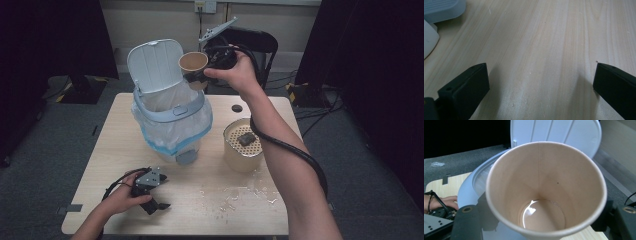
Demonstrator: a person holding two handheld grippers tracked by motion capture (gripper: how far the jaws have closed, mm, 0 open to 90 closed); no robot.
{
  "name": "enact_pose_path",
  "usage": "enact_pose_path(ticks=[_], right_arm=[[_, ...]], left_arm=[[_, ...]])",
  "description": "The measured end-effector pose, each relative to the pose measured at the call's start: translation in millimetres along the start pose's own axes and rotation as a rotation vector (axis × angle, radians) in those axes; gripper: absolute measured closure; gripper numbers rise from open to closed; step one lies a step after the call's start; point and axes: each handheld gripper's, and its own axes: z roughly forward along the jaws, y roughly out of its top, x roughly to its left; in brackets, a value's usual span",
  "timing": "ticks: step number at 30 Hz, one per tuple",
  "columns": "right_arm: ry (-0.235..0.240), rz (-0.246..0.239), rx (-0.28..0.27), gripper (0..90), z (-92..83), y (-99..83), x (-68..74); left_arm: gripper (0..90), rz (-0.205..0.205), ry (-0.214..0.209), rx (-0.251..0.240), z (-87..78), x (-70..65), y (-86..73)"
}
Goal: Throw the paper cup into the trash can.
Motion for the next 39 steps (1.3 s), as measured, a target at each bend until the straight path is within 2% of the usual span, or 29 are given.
enact_pose_path(ticks=[15,26,30,32,39], right_arm=[[0.031,-0.013,0.003,27.7,23.9,8.5,8.5],[0.042,0.0,-0.001,27.6,39.4,6.5,6.4],[0.05,0.005,-0.001,27.6,46.1,5.0,5.8],[0.053,0.007,-0.001,27.6,49.2,4.3,5.9],[0.056,0.012,0.002,27.5,56.7,3.0,5.7]], left_arm=[[0.0,0.001,0.001,0.0,0.0,0.0,0.0],[0.0,0.002,0.0,0.001,0.0,0.1,0.0],[0.0,0.001,-0.001,0.015,-1.1,0.2,0.7],[0.0,0.002,0.0,0.002,-0.2,0.1,0.1],[0.0,-0.001,-0.003,0.003,-0.2,0.1,0.2]])
